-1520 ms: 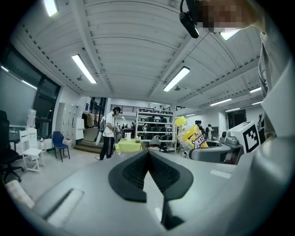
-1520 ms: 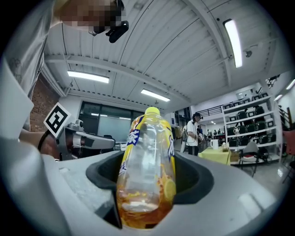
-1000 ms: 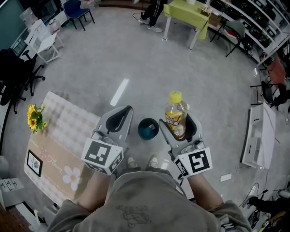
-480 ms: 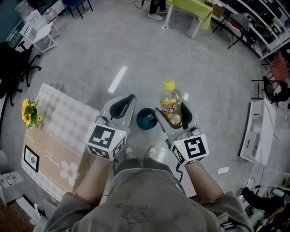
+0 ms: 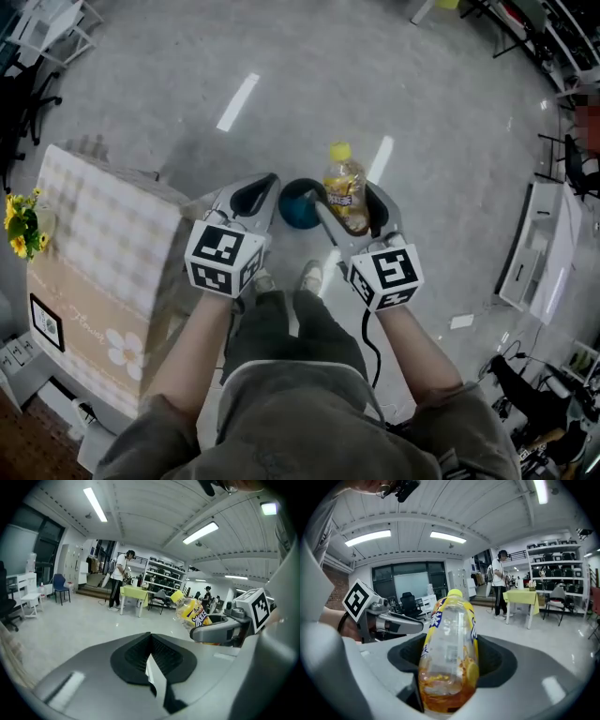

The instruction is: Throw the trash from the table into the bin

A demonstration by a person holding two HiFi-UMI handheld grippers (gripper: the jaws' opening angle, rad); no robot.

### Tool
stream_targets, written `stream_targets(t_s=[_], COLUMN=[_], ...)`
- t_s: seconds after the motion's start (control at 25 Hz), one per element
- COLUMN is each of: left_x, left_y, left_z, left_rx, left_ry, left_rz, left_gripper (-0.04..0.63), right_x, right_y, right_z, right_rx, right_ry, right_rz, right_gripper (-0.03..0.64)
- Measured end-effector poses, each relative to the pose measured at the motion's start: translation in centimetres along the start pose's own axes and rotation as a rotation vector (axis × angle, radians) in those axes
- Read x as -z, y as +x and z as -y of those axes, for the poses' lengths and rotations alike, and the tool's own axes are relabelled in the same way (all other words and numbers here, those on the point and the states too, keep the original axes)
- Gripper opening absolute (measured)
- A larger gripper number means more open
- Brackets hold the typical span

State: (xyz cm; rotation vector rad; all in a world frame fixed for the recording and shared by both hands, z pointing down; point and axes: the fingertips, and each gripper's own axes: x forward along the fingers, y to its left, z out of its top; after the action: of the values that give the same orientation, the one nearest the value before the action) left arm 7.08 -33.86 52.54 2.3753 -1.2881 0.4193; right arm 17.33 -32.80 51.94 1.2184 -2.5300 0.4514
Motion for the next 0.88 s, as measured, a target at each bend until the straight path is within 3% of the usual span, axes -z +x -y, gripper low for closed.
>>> stream_targets(t_s=[0.52,0.72,0.88], left_x=[31.8,41.2,46.9], left_y=[14.7,18.8,20.9], left_z=[-6.0,-7.6,-8.0], left_rx=[0.051,0.062,0.072], left_ry=[-0.142,-0.172,-0.167], left_rz=[-0.313,-0.377,-0.427], left_gripper=[0.006,0.006,0.008], right_x=[33.2,44.2,50.5], right_y=[14.1,18.4,20.2], right_z=[4.5,5.4,6.4], right_rx=[0.009,0.006,0.018], right_ry=[0.101,0.092,0.096], right_rz=[-0.310,-0.398,-0.448], right_gripper=[0.324,0.324,0.324])
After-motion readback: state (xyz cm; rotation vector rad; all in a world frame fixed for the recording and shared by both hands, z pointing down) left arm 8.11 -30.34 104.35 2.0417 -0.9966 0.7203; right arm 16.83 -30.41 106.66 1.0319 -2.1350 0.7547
